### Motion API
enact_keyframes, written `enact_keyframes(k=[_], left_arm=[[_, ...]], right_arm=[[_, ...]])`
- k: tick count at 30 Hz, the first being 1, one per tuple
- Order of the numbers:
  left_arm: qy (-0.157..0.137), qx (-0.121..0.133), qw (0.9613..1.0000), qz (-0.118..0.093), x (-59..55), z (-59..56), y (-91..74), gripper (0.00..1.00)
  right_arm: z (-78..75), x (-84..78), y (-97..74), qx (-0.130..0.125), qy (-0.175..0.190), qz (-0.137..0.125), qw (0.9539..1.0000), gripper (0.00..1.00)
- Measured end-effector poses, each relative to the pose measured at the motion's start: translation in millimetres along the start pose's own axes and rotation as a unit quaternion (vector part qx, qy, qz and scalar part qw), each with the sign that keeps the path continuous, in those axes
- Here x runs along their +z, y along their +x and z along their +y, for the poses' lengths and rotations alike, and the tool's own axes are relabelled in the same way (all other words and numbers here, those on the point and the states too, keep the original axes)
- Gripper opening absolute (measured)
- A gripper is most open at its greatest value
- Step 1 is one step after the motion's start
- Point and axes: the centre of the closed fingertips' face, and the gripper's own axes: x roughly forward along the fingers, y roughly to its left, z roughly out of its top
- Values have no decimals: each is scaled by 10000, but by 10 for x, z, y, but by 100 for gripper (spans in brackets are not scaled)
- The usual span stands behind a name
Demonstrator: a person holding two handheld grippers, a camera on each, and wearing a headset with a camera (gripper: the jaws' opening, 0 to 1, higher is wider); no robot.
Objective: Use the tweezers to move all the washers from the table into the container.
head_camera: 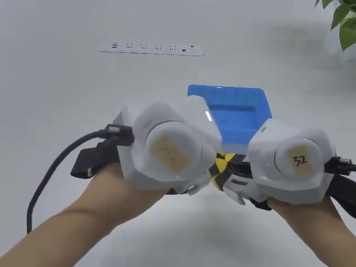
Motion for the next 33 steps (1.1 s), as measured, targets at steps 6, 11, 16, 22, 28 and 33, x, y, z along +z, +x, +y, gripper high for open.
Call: enact_keyframes(k=[6, 11, 16, 22, 28, 33], left_arm=[[124, -58, 9999, 27, 34, -41, 19, 0], [294, -61, 9995, 1, 126, -50, -47, 0], [728, -34, 9973, 61, 233, -31, -135, 0], [800, 65, 9968, -54, 347, 86, -189, 0], [896, 138, 9957, -207, 468, 224, -176, 0], [1017, 246, 9939, -340, 598, 387, -126, 0]], right_arm=[[36, -16, -23, 22, -349, 136, 9993, 4], [22, 61, -114, -44, -374, 46, 9993, 4], [25, 187, -173, -62, -531, -3, 9986, 4], [-71, 367, -212, -183, -684, -128, 9974, 4], [-227, 500, -232, -352, -675, -211, 9969, 4], [-431, 632, -243, -579, -646, -357, 9956, 4]])
